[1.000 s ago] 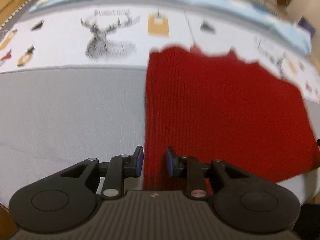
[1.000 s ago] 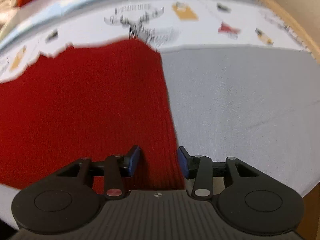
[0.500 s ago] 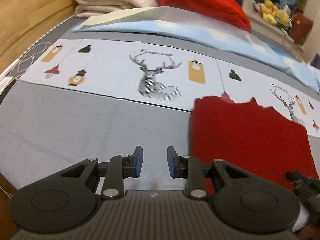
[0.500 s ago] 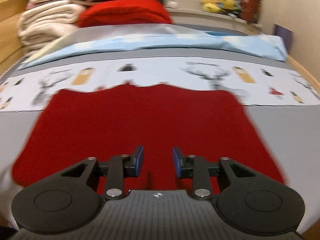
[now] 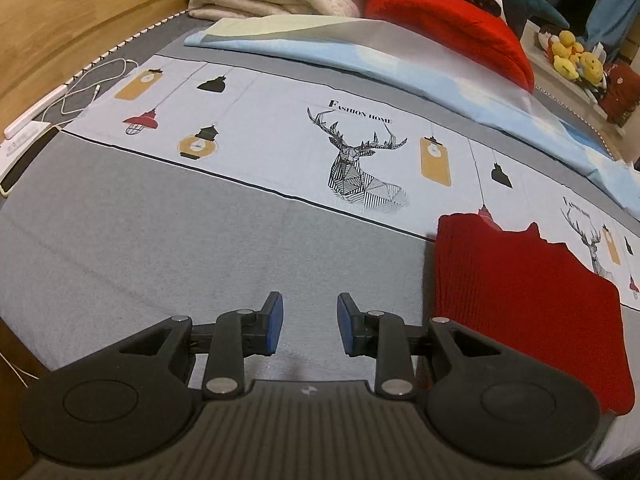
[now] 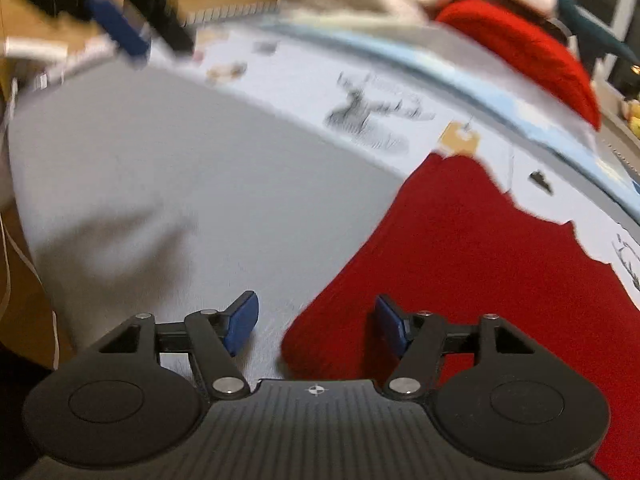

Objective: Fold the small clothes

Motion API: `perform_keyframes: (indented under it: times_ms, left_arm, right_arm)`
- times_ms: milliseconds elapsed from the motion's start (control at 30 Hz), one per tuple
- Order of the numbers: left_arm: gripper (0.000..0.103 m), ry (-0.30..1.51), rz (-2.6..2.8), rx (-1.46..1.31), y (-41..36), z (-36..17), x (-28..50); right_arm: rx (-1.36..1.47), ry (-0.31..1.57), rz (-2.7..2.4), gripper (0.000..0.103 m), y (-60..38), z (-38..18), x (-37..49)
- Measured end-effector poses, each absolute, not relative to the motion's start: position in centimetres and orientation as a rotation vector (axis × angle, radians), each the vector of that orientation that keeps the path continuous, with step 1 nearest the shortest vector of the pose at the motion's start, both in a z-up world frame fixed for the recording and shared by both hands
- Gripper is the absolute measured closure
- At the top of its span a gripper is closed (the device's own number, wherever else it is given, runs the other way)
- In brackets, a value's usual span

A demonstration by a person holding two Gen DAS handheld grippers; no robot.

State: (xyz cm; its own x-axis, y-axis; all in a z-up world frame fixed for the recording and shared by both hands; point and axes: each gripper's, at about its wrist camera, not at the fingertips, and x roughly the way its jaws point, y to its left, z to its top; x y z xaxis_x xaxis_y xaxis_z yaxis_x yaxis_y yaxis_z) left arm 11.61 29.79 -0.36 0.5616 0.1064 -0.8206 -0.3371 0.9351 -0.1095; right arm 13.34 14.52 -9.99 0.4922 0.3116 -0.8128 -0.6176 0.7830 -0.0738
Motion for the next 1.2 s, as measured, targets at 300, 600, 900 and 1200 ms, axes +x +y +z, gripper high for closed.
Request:
perform_keyframes:
  times_ms: [300, 600, 900, 1200]
  left_arm:
    - [0.070, 0.935, 0.269, -0.300, 31.0, -0.4, 11.5]
    - [0.070, 0.934, 0.264, -0.315, 31.2, -0.4, 11.5]
    - [0.070, 0.951, 0.245, -0.300, 29.6, -0.7, 12.7]
    - [0.070, 0.973, 0.203, -0.239, 25.0, -1.3, 15.0]
  right_arm:
    - [-0.506, 0.882, 0.589, 0.034, 15.8, -11.7, 14.4]
    - [-0.404, 0.886, 0.572, 0.086, 13.2, -10.6, 16.5]
    - [-0.010, 0.773, 0.487, 0.087, 4.5, -1.7, 19.6]
    - [0.421, 0.610, 0.016, 0.088, -19.3, 1.8, 18.8]
